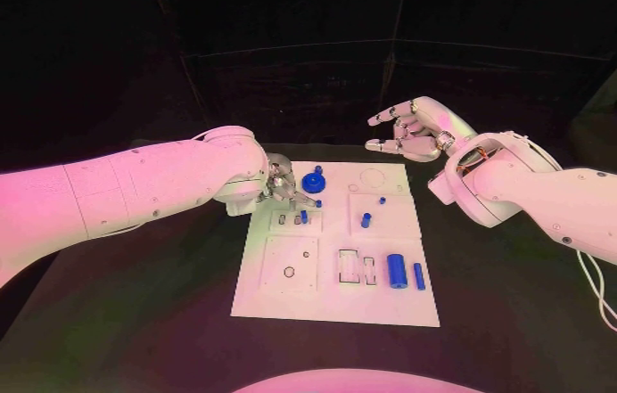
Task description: Assemble the parts on the task board
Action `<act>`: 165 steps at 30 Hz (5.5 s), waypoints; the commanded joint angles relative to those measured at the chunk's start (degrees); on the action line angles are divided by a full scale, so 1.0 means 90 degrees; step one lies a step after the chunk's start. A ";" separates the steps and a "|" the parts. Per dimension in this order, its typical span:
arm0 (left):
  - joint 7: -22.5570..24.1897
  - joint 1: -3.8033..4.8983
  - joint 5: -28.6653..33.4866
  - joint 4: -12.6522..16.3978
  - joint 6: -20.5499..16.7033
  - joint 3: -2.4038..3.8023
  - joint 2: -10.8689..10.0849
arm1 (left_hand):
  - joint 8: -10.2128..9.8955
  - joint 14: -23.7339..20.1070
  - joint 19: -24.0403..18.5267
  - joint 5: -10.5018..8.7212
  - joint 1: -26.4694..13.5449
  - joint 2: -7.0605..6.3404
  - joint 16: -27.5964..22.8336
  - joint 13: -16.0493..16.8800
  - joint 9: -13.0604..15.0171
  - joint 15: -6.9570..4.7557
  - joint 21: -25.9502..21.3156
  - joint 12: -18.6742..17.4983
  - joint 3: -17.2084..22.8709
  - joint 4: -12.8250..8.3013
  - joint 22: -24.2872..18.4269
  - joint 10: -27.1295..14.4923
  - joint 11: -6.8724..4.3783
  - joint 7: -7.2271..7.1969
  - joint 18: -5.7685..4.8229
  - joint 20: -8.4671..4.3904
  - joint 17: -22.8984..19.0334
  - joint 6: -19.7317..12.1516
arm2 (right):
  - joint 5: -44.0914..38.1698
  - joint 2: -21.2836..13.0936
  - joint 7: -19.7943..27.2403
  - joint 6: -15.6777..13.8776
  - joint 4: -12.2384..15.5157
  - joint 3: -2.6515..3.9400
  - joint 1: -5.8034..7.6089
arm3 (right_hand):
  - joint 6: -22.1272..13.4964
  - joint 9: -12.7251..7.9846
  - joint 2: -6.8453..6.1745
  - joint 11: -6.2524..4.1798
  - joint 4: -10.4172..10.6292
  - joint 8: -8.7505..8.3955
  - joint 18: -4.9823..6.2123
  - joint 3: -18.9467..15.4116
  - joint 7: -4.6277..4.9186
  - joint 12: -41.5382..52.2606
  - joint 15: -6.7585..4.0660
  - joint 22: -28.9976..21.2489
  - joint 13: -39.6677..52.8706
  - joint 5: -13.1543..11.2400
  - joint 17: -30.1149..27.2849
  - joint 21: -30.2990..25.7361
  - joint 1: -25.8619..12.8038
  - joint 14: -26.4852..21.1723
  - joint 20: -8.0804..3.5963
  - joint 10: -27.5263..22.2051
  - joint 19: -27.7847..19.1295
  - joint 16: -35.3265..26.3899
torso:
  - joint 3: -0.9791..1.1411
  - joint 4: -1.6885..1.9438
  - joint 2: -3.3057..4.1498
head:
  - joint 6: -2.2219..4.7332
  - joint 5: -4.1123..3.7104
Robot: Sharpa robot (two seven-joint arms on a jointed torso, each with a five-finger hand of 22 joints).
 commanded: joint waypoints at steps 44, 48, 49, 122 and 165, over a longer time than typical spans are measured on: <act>-0.0289 -0.0006 -0.0163 -0.0480 0.0655 -0.0063 0.0525 | 0.0095 0.0649 0.0045 -0.0014 0.0260 0.0160 0.0019 -0.0026 0.0209 -0.0011 0.0086 -0.0017 0.0019 -0.0193 0.0073 -0.0076 0.0028 0.0046 -0.0074 -0.0013 0.1674 -0.0193 | 0.0121 0.0154 -0.0184 0.0155 -0.0096 0.0007 0.0016 | 0.0002 -0.0017 0.0161 -0.0008 -0.0053 0.0063 -0.0016 -0.0196 -0.0004 -0.0114 -0.0013 -0.0074 -0.0132 0.0855 -0.0107 -0.0068 0.0189 0.0091 0.0001 -0.0084 -0.0070 -0.0115 | 0.0003 0.0004 -0.0001 | -0.0129 -0.0043; -0.0284 -0.0006 -0.0164 -0.0496 0.0667 -0.0064 0.0536 | 0.0100 0.0649 0.0039 -0.0014 0.0308 0.0180 0.0019 -0.0022 0.0232 -0.0009 0.0090 -0.0017 0.0038 -0.0230 0.0079 -0.0078 0.0030 0.0047 -0.0074 -0.0010 0.1674 -0.0202 | 0.0121 0.0158 -0.0201 0.0172 -0.0104 0.0007 0.0015 | 0.0001 -0.0017 0.0161 -0.0007 -0.0052 0.0063 -0.0014 -0.0198 -0.0004 -0.0122 -0.0013 -0.0083 -0.0140 0.0858 -0.0117 -0.0072 0.0189 0.0089 0.0001 -0.0091 -0.0074 -0.0120 | 0.0004 0.0005 0.0002 | -0.0135 -0.0039; -0.0282 -0.0006 -0.0164 -0.0500 0.0673 -0.0064 0.0541 | 0.0101 0.0649 0.0039 -0.0014 0.0322 0.0184 0.0019 -0.0020 0.0237 -0.0008 0.0092 -0.0017 0.0044 -0.0241 0.0083 -0.0077 0.0030 0.0048 -0.0074 -0.0009 0.1674 -0.0204 | 0.0121 0.0159 -0.0204 0.0175 -0.0107 0.0007 0.0015 | 0.0001 -0.0017 0.0161 -0.0007 -0.0052 0.0063 -0.0014 -0.0198 -0.0004 -0.0122 -0.0013 -0.0083 -0.0140 0.0858 -0.0117 -0.0072 0.0189 0.0089 0.0001 -0.0091 -0.0074 -0.0120 | 0.0003 0.0006 0.0002 | -0.0135 -0.0040; 0.0412 -0.0062 0.0414 0.0065 -0.1152 -0.0092 0.0050 | -0.0312 0.0649 -0.0081 -0.0010 0.0446 -0.0604 0.0019 -0.0376 0.0546 0.0012 -0.0057 -0.0570 0.5076 -0.2046 0.0026 -0.0208 0.0013 0.0099 -0.0026 0.0006 0.1674 -0.0367 | 0.0097 0.0246 -0.0261 0.0306 -0.0298 0.0004 0.0014 | -0.0013 -0.0018 0.0174 -0.0005 -0.0051 0.0062 -0.0015 -0.0214 -0.0001 -0.0085 -0.0011 -0.0078 -0.0107 0.0946 -0.0104 -0.0073 0.0203 0.0088 0.0003 -0.0068 -0.0074 -0.0121 | 0.0011 0.0032 -0.0001 | -0.0193 -0.0019; 0.0179 -0.0389 -0.0778 0.0580 -0.1020 -0.0119 -0.0403 | -0.0073 0.0649 -0.0054 0.0007 -0.0163 -0.1158 0.0019 -0.0336 0.0895 -0.0015 -0.0092 -0.0527 0.6635 -0.2253 0.0049 -0.0098 0.0016 0.0059 -0.0028 0.0002 0.1674 -0.0387 | 0.0089 0.0259 -0.0268 0.0353 -0.0367 0.0002 0.0013 | -0.0013 -0.0016 0.0178 -0.0005 -0.0046 0.0065 -0.0015 -0.0226 -0.0001 -0.0080 -0.0011 -0.0078 -0.0106 0.1014 -0.0105 -0.0074 0.0205 0.0088 0.0003 -0.0067 -0.0074 -0.0124 | 0.0014 0.0007 0.0009 | -0.0237 0.0023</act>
